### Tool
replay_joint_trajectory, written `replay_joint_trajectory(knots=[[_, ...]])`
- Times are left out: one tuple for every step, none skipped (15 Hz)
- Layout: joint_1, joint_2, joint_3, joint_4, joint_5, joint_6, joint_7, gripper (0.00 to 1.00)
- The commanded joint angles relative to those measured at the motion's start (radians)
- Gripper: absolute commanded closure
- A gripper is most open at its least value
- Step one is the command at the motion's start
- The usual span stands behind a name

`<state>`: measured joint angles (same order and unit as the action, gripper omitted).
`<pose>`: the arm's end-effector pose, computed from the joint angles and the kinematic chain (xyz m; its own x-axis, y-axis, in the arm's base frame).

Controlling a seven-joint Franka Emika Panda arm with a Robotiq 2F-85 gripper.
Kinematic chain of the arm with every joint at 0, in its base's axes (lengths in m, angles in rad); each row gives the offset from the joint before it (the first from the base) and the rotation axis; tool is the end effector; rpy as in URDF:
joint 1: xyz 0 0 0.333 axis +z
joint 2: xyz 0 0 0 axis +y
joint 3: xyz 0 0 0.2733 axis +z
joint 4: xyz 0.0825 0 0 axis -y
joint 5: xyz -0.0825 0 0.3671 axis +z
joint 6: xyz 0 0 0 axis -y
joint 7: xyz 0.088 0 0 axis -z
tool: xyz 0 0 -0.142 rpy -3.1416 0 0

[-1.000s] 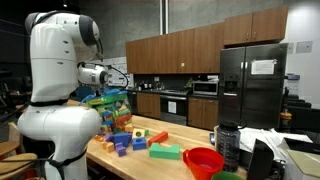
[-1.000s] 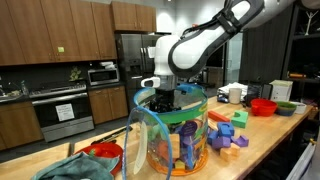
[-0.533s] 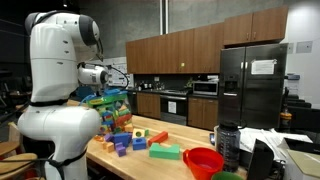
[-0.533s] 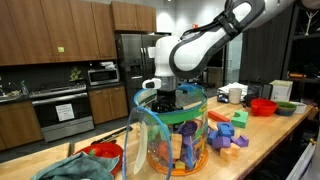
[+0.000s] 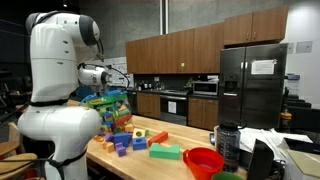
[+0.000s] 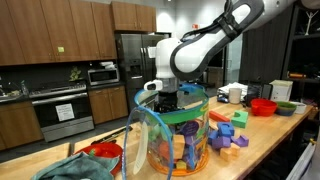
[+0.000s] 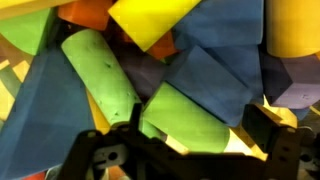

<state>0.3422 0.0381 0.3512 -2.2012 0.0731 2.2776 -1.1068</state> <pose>0.4017 0.3390 0.3030 -0.1811 0.9802 0.0803 0.9834 0.1814 0.0030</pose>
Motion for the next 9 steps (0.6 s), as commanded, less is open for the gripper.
replay_joint_trajectory(knots=[[-0.005, -0.003, 0.0, 0.003, 0.018, -0.041, 0.002, 0.0], [-0.006, -0.005, 0.0, 0.008, 0.038, -0.063, -0.002, 0.0], [-0.002, 0.002, 0.002, 0.007, 0.015, -0.024, 0.002, 0.0], [-0.002, 0.002, 0.002, 0.009, 0.023, -0.035, 0.002, 0.0], [-0.002, 0.002, 0.002, 0.009, 0.027, -0.04, 0.002, 0.0], [-0.002, 0.002, 0.002, 0.009, 0.028, -0.043, 0.002, 0.0], [-0.002, 0.002, 0.002, 0.01, 0.028, -0.044, 0.002, 0.0], [-0.002, 0.002, 0.002, 0.01, 0.028, -0.045, 0.002, 0.0], [-0.002, 0.002, 0.002, 0.01, 0.028, -0.045, 0.002, 0.0]])
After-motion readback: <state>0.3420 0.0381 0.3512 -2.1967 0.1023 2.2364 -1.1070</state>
